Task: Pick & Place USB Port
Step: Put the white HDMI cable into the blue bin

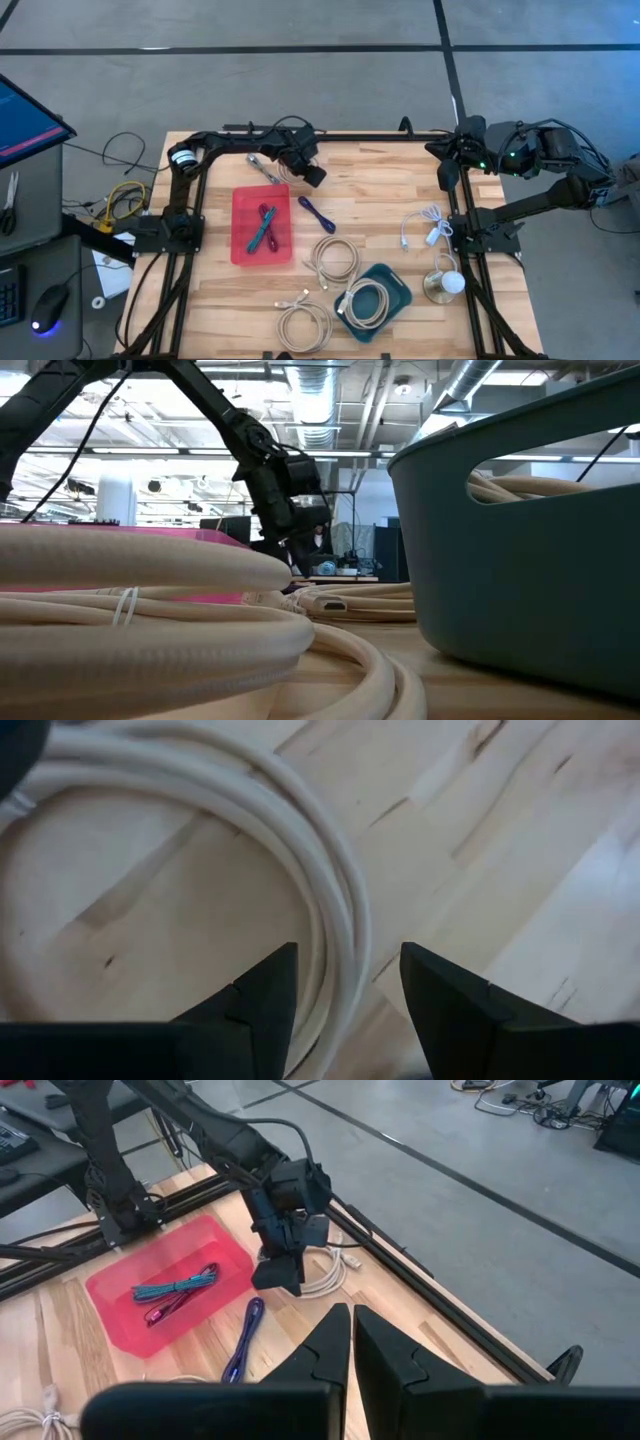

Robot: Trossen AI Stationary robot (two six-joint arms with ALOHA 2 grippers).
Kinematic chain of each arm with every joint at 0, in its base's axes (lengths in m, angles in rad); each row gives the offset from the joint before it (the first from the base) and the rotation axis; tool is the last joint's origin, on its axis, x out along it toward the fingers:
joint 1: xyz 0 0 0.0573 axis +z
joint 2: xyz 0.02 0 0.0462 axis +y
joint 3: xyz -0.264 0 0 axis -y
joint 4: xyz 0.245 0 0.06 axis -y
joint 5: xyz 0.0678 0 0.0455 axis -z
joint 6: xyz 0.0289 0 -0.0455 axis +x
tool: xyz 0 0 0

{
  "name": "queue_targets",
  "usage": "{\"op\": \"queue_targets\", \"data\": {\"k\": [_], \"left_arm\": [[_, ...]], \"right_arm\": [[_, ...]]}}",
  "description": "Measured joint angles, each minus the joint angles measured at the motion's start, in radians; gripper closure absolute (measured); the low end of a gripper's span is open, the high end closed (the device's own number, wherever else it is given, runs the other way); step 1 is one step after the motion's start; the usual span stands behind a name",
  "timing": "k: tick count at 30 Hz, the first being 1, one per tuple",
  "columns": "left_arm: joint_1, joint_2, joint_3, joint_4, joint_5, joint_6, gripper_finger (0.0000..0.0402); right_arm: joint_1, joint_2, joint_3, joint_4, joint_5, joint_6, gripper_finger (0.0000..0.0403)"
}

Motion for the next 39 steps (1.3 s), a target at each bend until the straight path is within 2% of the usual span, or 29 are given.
{"op": "queue_targets", "data": {"k": [3,6,15,22,27,32,39], "left_arm": [[0.0,-0.001,0.0,0.015,0.001,0.0,0.0229],[0.0,-0.005,0.0,0.028,0.002,0.0,0.0251],[0.001,-0.005,0.0,0.032,0.001,-0.001,0.0386],[-0.002,-0.007,0.0,0.036,-0.009,0.012,0.0394],[-0.023,-0.056,0.0,0.039,0.001,0.028,0.0395],[-0.041,-0.162,0.0,0.043,-0.01,0.056,0.0396],[-0.066,-0.373,0.0,0.046,-0.03,0.057,0.0397]], "right_arm": [[0.0,0.0,0.0,0.0,0.0,0.0,0.0392],[0.0,0.0,0.0,0.0,0.0,0.0,0.0392],[0.0,0.0,0.0,0.0,0.0,0.0,0.0392],[0.0,0.0,0.0,0.0,0.0,0.0,0.0392],[0.0,0.0,0.0,0.0,0.0,0.0,0.0392],[0.0,0.0,0.0,0.0,0.0,0.0,0.0392],[0.0,0.0,0.0,-0.01,0.0,-0.001,0.0392]]}}
